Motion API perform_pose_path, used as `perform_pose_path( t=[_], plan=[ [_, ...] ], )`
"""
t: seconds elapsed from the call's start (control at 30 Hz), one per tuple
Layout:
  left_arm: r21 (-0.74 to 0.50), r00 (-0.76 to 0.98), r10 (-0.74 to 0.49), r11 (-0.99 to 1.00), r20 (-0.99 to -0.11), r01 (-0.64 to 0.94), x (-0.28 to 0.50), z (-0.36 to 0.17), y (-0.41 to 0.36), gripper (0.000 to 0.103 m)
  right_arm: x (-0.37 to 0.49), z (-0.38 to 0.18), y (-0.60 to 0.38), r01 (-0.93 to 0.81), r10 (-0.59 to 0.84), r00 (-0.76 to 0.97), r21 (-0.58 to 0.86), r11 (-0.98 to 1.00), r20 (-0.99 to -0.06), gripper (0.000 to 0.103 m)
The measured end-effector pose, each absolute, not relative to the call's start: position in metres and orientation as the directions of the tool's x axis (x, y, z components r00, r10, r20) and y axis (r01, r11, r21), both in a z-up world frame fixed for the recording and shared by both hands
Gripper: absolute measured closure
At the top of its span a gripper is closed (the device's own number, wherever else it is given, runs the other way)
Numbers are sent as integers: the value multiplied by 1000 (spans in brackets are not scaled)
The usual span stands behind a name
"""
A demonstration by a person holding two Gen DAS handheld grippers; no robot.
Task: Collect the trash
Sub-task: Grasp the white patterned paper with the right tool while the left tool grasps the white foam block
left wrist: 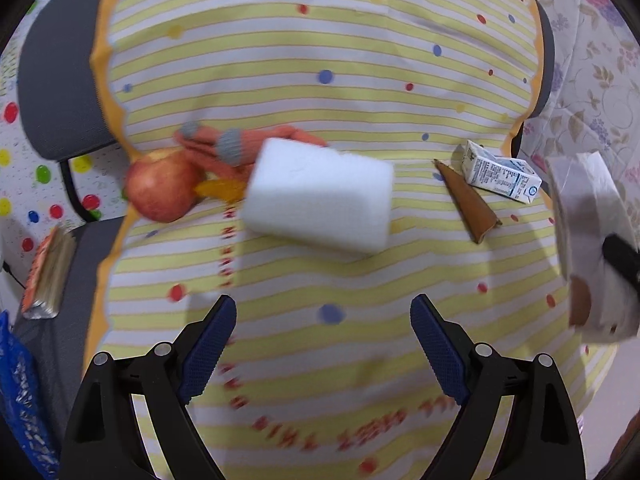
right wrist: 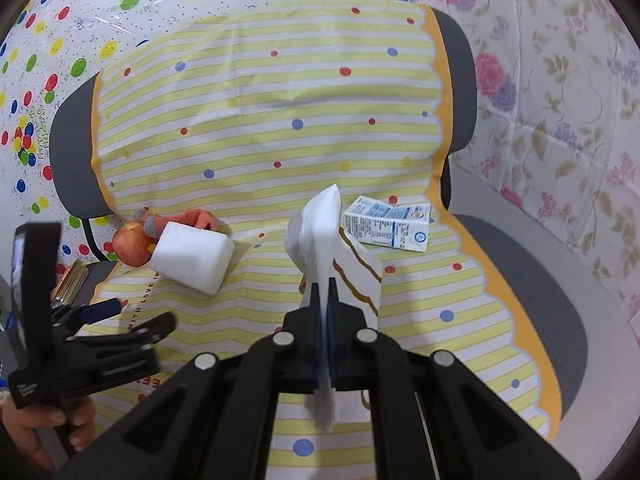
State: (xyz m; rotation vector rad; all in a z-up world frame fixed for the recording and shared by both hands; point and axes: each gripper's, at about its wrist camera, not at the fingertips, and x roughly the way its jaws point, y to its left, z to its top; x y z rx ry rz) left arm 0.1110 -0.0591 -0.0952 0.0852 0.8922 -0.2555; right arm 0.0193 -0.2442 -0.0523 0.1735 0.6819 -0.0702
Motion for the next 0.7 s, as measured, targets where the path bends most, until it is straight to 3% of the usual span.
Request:
perform_pose_path(
  t=[0.43,0.57,0.63,0.7],
  plan=[
    [1,598,-107,984,-795,176,163,-116,-101,28,35,-76,-251,92,39,751,163,982,-660,100],
    [5,588,-86,989,-805,151,166,-119,-94,50,31,-79,-250,84,47,743,163,983,-667,100],
    [-5,588,-103,986,-802,166,160,-117,-88,71,28,-79,-250,85,52,742,171,982,-669,100],
    [-6,601,-114,984,-791,179,147,-114,-81,78,25,-80,-248,83,60,739,180,980,-671,100]
  ],
)
